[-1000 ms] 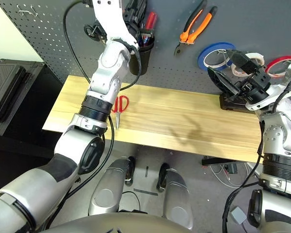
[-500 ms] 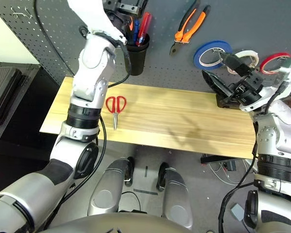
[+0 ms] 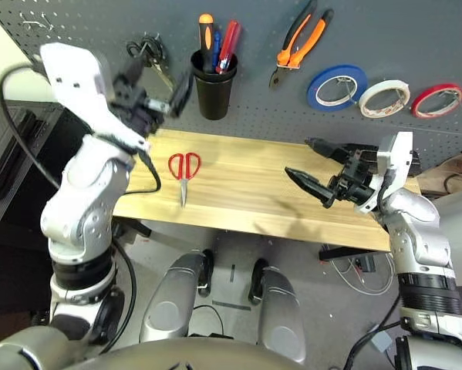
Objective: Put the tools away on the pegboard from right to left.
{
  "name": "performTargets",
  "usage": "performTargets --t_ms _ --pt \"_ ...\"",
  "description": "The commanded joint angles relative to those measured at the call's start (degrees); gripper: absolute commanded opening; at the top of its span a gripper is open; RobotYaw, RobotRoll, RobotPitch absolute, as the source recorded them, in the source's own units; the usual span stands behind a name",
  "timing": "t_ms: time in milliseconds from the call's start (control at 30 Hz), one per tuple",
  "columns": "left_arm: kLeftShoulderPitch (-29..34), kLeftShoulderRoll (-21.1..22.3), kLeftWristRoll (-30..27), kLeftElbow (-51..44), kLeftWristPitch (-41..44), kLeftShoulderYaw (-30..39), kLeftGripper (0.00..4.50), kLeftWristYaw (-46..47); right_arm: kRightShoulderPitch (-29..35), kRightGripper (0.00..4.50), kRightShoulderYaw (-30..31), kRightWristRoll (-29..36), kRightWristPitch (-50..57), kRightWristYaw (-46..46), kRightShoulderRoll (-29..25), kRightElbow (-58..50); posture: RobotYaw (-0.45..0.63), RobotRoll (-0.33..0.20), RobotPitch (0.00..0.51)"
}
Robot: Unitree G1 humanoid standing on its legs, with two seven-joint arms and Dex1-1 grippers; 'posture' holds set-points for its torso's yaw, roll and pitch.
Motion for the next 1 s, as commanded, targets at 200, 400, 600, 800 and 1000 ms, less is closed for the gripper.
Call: performTargets --t_ms 200,400,600,800,1000 --pt "4.72 1.13 6.13 14.23 -4.44 -2.31 4.49 1.45 0.15 4.5 6.15 -9.68 0.64 -5.55 0.39 2.21 0.26 0.0 0.197" --pt "1.87 1.19 9.46 27.14 -6.67 -1.34 4.49 3.42 -2.08 4.5 9.83 -16.0 0.33 -10.85 2.53 6.69 0.25 0.0 0.21" --pt "-1.26 0.83 11.42 36.48 -9.24 0.14 4.49 5.76 -3.83 4.5 12.02 -19.15 3.49 -15.74 5.0 8.33 0.24 0.0 0.223" --pt "-5.37 0.58 12.47 47.34 -13.11 1.36 4.49 7.36 -4.51 4.5 13.79 -20.74 5.13 -18.29 7.41 7.61 0.24 0.0 0.232" --pt "-10.7 1.02 13.76 60.66 -16.22 2.61 4.49 9.31 -5.51 4.5 15.33 -21.94 7.42 -19.89 8.46 7.42 0.22 0.0 0.242"
